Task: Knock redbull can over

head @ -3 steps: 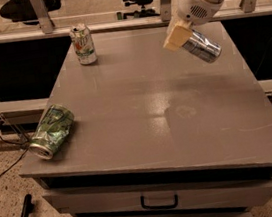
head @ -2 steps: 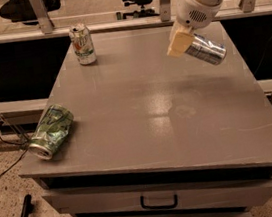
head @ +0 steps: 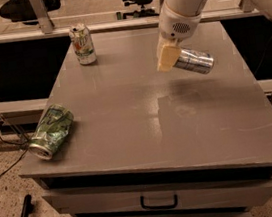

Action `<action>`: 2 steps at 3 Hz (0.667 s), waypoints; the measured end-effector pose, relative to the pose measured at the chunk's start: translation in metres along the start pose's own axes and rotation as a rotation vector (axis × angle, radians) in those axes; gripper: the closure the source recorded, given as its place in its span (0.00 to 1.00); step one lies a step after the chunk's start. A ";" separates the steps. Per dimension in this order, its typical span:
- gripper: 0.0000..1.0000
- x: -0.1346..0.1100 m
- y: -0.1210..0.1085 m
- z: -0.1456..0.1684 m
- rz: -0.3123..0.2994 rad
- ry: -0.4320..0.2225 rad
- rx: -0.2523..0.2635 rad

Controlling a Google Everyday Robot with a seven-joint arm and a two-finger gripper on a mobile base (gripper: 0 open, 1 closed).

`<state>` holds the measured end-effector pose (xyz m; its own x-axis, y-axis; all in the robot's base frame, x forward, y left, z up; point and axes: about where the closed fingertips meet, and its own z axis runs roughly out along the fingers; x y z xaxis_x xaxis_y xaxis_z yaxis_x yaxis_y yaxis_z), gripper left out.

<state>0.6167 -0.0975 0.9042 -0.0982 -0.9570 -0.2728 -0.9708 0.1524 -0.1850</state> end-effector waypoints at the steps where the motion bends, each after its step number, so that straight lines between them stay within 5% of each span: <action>1: 1.00 -0.011 0.005 0.016 -0.020 0.006 -0.060; 2: 1.00 -0.013 0.006 0.019 -0.023 0.007 -0.070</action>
Offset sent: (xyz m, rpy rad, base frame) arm -0.0003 0.0163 -0.0137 -0.0046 0.0566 0.0364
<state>0.6162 -0.0800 0.8889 -0.0773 -0.9619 -0.2623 -0.9858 0.1131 -0.1244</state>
